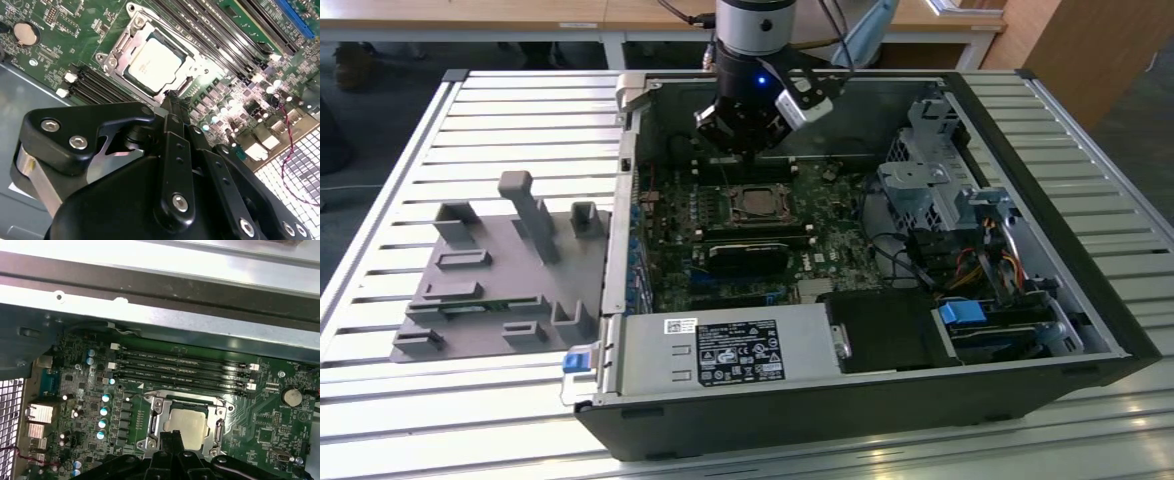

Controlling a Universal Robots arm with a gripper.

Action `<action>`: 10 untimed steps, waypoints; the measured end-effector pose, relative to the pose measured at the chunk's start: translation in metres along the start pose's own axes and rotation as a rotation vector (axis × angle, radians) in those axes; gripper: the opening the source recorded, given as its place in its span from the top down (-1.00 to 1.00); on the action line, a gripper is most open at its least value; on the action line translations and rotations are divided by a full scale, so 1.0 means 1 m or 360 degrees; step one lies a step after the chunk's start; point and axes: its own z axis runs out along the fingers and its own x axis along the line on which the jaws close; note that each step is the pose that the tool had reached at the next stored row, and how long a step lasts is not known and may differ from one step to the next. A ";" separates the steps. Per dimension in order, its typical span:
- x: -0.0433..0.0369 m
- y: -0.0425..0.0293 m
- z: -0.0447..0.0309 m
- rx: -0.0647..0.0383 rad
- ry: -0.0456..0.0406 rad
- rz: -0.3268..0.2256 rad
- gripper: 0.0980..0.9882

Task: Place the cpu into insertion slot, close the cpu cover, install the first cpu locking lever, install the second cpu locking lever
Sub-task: 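Install the first cpu locking lever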

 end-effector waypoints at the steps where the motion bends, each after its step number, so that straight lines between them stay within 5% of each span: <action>1: 0.0007 0.0001 0.0000 0.0000 0.0000 0.0000 0.96; 10: 0.0059 0.0007 0.0000 0.0000 0.0000 0.0000 0.96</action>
